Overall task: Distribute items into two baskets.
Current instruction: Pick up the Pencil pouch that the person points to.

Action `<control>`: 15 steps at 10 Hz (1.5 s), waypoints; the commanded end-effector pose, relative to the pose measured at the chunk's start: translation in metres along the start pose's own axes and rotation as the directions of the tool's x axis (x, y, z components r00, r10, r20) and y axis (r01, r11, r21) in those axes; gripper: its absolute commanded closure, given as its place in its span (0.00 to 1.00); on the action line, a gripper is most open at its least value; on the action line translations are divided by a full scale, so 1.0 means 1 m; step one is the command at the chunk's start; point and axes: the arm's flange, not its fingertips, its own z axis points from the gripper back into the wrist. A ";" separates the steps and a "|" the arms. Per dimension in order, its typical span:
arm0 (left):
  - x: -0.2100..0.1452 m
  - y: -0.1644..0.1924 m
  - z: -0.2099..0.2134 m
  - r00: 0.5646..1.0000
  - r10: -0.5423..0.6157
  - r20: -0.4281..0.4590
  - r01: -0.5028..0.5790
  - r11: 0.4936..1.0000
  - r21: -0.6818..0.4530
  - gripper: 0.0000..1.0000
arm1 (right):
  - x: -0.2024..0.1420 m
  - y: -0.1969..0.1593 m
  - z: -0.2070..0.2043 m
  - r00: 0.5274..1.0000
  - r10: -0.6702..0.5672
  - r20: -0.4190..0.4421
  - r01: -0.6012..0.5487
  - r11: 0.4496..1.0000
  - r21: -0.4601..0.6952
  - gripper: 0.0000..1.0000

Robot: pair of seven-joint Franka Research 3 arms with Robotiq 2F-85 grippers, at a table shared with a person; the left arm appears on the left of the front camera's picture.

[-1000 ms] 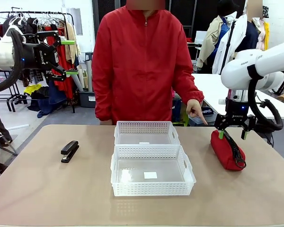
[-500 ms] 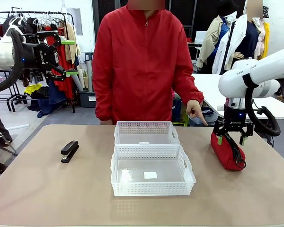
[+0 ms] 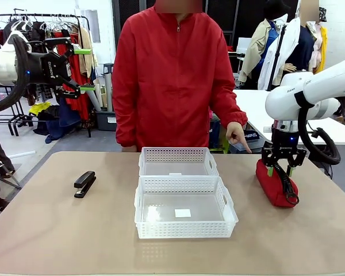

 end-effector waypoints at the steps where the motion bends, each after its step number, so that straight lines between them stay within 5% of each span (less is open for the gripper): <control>1: 0.000 -0.001 0.000 1.000 -0.003 0.000 0.003 1.000 0.000 0.00 | -0.005 -0.003 -0.004 0.999 0.029 0.022 -0.028 0.999 -0.021 1.00; 8: 0.000 -0.001 0.000 1.000 -0.003 0.000 0.003 1.000 0.000 0.00 | -0.012 -0.001 0.018 0.999 0.031 0.033 -0.031 1.000 -0.004 1.00; 15: 0.000 -0.001 0.000 1.000 -0.003 0.000 0.003 1.000 0.000 0.00 | -0.025 0.003 0.149 0.998 0.030 0.050 -0.032 0.999 0.041 1.00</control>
